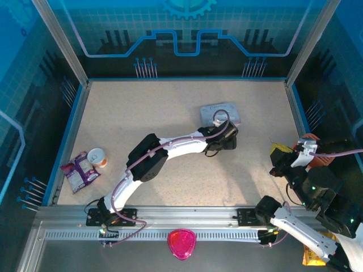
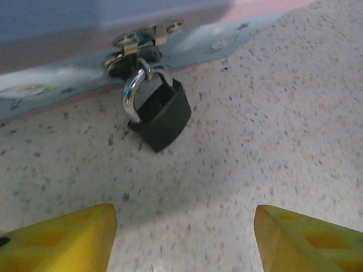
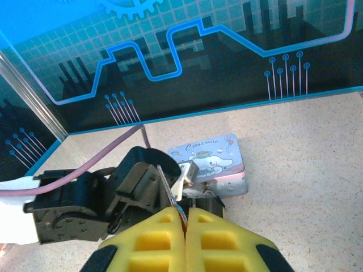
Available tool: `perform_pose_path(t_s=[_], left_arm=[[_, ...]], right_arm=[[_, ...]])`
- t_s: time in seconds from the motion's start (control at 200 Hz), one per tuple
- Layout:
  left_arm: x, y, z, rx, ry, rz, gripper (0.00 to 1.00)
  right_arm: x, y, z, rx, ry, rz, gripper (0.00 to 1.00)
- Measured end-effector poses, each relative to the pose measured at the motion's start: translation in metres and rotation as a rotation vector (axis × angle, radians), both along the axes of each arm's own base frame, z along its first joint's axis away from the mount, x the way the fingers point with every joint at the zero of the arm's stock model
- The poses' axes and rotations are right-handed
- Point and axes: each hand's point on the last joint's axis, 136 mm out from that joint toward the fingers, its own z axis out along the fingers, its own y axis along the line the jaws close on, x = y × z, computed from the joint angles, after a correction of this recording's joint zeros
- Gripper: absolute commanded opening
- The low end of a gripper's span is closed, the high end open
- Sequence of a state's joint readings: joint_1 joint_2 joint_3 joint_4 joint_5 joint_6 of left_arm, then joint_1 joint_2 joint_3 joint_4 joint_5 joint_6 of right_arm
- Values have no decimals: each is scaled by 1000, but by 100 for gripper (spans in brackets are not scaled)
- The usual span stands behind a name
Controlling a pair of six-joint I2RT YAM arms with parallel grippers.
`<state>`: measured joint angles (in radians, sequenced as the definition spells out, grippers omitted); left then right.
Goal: Unlock the padlock with the key
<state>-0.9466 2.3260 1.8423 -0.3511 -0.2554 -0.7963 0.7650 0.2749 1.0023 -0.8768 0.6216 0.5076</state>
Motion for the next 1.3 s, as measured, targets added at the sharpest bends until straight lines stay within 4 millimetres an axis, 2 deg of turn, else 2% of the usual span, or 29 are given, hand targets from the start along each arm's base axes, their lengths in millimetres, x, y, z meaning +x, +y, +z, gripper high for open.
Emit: perform_pose_path(t_s=[0.075, 0.205, 0.38, 0.535, 0.605, 0.916, 1.066, 1.196, 1.301], left_arm=[[8, -5, -8, 4, -4, 29, 62], [19, -3, -20, 25, -19, 92, 61], [33, -8, -13, 16, -54, 149, 59], [45, -2, -22, 46, -61, 200, 57], [46, -2, -20, 48, -64, 214, 56], [57, 13, -22, 93, -86, 256, 35], [61, 24, -28, 113, -101, 267, 20], [61, 31, -26, 108, -123, 254, 17], [60, 45, -26, 108, -138, 249, 15]], right_arm=[[0, 0, -5, -7, 7, 0, 0], [-2, -2, -9, -3, 3, 0, 0], [-4, -4, -9, 5, -5, 1, 0], [-4, -3, -12, 0, -1, 1, 0], [-3, -3, -14, -3, 3, 1, 0], [-1, 4, -23, -12, 23, 24, 0], [-1, 5, -22, -7, 24, 29, 0], [1, 10, -22, 0, 30, 38, 0], [4, 15, -23, -1, 41, 49, 0]])
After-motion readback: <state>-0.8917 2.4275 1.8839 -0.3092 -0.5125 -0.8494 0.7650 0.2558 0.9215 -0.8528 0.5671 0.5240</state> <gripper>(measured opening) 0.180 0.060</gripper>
